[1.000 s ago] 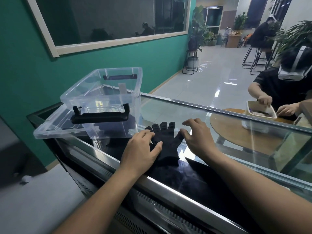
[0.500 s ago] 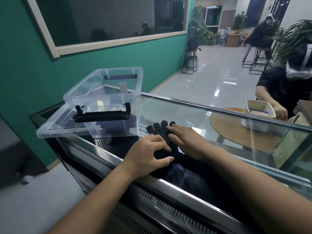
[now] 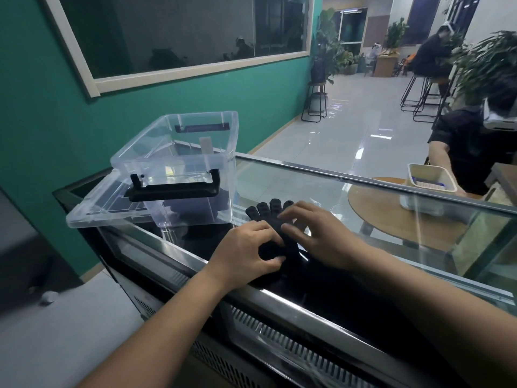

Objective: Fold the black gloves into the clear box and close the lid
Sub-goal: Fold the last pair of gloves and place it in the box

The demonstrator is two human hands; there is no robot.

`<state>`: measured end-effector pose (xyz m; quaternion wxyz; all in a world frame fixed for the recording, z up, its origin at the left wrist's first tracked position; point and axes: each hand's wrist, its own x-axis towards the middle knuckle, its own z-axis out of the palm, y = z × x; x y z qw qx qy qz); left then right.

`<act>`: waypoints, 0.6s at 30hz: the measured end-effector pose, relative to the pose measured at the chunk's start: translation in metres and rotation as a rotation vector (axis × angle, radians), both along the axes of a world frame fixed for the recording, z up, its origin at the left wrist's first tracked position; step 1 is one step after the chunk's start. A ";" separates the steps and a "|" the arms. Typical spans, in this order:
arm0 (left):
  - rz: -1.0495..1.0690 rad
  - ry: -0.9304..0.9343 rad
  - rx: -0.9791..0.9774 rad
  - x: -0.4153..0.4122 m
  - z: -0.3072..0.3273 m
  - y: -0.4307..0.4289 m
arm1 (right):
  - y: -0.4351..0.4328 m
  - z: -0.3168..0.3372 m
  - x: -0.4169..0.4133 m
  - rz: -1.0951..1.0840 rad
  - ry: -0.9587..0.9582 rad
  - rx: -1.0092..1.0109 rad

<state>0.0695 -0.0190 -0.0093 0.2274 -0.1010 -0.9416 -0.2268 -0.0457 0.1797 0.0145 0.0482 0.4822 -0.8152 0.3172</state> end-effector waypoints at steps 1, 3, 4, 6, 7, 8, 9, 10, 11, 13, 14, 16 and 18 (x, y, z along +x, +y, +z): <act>0.005 0.008 -0.005 0.000 -0.001 0.000 | 0.005 -0.001 0.008 0.049 -0.001 0.007; 0.015 0.017 -0.009 -0.001 -0.002 -0.001 | 0.014 -0.006 0.019 0.107 0.028 0.031; 0.020 0.028 -0.009 -0.001 -0.002 -0.001 | 0.017 -0.009 0.020 0.119 0.046 0.055; 0.038 0.054 -0.004 -0.003 -0.004 -0.001 | 0.017 -0.015 0.019 0.126 0.077 0.098; 0.048 0.062 0.001 -0.003 -0.004 0.000 | 0.015 -0.017 0.018 0.121 0.098 0.107; 0.053 0.069 0.007 -0.004 -0.004 0.000 | 0.012 -0.019 0.016 0.111 0.121 0.105; 0.054 0.074 0.013 -0.004 -0.005 0.000 | 0.009 -0.020 0.015 0.101 0.139 0.101; 0.053 0.079 0.016 -0.004 -0.005 0.000 | 0.008 -0.021 0.013 0.092 0.156 0.096; 0.052 0.080 0.020 -0.004 -0.005 0.001 | 0.007 -0.022 0.012 0.087 0.177 0.088; 0.049 0.069 0.043 -0.003 -0.003 0.001 | 0.006 -0.023 0.011 0.073 0.201 0.071; 0.045 0.062 0.056 -0.002 -0.001 0.001 | 0.006 -0.023 0.010 0.065 0.192 0.061; 0.034 0.046 0.079 -0.001 0.000 0.001 | 0.006 -0.023 0.009 0.036 0.124 0.014; 0.031 0.037 0.128 -0.002 0.000 0.000 | 0.006 -0.023 0.007 -0.008 0.045 -0.062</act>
